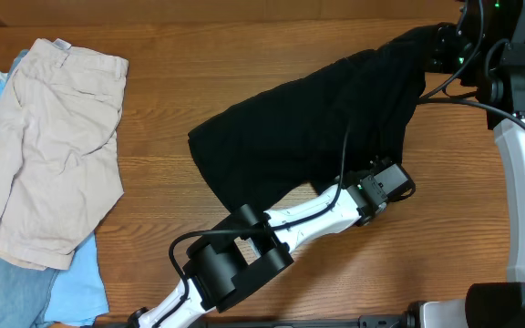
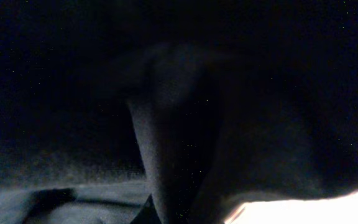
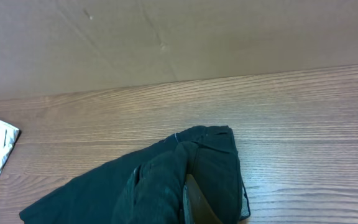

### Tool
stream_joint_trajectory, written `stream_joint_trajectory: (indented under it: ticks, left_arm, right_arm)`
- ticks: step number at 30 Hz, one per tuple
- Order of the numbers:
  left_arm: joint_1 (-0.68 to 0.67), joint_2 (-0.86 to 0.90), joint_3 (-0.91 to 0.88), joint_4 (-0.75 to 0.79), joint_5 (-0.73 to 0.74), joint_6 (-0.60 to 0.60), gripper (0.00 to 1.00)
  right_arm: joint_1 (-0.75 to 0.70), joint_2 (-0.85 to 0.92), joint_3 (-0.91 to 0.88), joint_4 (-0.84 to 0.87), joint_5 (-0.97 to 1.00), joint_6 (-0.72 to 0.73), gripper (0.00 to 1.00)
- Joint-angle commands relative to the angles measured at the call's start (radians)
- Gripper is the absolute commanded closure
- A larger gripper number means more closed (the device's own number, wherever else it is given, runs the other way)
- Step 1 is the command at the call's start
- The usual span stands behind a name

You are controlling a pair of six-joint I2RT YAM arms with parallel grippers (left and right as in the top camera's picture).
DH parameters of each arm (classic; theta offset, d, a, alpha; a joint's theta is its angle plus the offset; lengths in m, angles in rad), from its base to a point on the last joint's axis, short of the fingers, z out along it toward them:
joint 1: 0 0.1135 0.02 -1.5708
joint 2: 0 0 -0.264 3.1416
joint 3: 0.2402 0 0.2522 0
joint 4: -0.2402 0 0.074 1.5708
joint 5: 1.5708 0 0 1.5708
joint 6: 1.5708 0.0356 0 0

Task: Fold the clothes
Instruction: 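Hold the shorts with both grippers, stretch and lay them flat on table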

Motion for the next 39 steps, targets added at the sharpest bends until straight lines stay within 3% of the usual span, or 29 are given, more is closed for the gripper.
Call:
stream_joint_trajectory:
  ticks: [1, 3, 6, 9, 10, 13, 17, 24, 29, 32, 37, 39]
  left_arm:
    - [0.023, -0.058, 0.136, -0.233, -0.124, 0.011, 0.96]
    - [0.079, -0.152, 0.253, -0.462, -0.084, 0.011, 0.96]
    - [0.198, -0.320, 0.311, -0.613, -0.022, 0.011, 0.96]
    - [0.411, -0.535, 0.323, -0.650, 0.039, 0.011, 0.96]
    - [0.532, -0.621, 0.323, -0.644, 0.043, 0.011, 0.96]
    - [0.729, -0.750, 0.323, -0.636, 0.052, 0.027, 0.96]
    - [0.768, -0.834, 0.362, -0.637, 0.055, 0.100, 0.96]
    - [0.768, -0.915, 0.640, -0.782, 0.055, 0.171, 0.96]
    - [0.768, -0.944, 0.706, -0.952, 0.047, 0.176, 0.96]
    - [0.768, -0.840, 0.706, -0.994, 0.043, 0.176, 0.96]
    - [0.768, -0.575, 0.706, -0.989, 0.037, 0.167, 0.96]
    - [0.768, -0.460, 0.706, -0.983, 0.036, 0.163, 0.96]
  right_arm:
    - [-0.010, -0.004, 0.039, 0.017, -0.002, 0.003, 0.96]
    - [-0.018, -0.004, 0.040, 0.011, -0.020, 0.006, 0.96]
    - [-0.024, -0.005, 0.047, -0.022, -0.039, 0.005, 0.96]
    - [-0.024, -0.006, 0.105, -0.101, -0.039, 0.005, 0.96]
    - [-0.024, -0.006, 0.159, -0.164, -0.039, 0.005, 0.96]
    - [-0.024, -0.006, 0.336, -0.351, -0.038, 0.006, 0.96]
    - [-0.024, -0.006, 0.597, -0.571, -0.029, 0.005, 0.96]
    - [-0.024, -0.023, 0.994, -0.906, -0.009, 0.007, 0.96]
    - [-0.024, -0.128, 0.993, -0.905, 0.062, 0.036, 0.96]
    - [-0.024, -0.127, 0.911, -0.905, 0.113, 0.056, 0.96]
    - [-0.024, -0.060, 0.546, -0.895, 0.150, 0.084, 0.96]
    - [-0.024, 0.009, 0.422, -0.814, 0.150, 0.076, 0.96]
